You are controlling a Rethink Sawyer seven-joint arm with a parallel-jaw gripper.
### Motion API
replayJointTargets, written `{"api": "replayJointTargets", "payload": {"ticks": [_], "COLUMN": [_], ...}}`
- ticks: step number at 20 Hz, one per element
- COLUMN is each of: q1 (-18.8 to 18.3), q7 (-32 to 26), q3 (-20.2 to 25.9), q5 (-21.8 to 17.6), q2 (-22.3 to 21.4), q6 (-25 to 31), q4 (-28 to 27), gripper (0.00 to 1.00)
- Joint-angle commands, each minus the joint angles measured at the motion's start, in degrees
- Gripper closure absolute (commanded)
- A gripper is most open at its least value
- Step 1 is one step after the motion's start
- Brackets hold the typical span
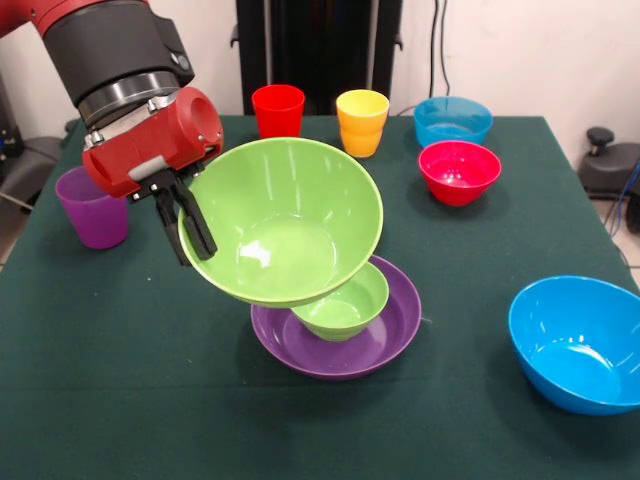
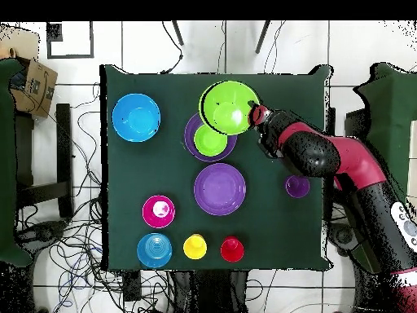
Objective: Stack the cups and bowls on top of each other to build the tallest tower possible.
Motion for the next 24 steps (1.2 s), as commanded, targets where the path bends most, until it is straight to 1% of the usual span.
{"api": "replayJointTargets", "payload": {"ticks": [1,6,12,13,15,20,24], "q1": [1.4,1.3,1.6,1.7,1.9,1.8,1.8], "q7": [-16.1,-16.4,-15.9,-15.1,-15.1,-14.9,-13.5], "q3": [-0.2,-0.1,0.7,0.9,0.9,0.9,1.0], "q5": [-0.7,-0.7,0.8,1.2,1.5,1.4,1.4], "q2": [0.2,0.5,-1.8,-2.6,-2.9,-3.4,-4.8], "q6": [6.0,6.0,7.9,8.1,8.4,8.2,7.9], "q4": [-2.2,-2.1,-2.4,-2.0,-2.2,-1.9,-0.8], "gripper": [1.0,1.0,1.0,1.0,1.0,1.0,1.0]}}
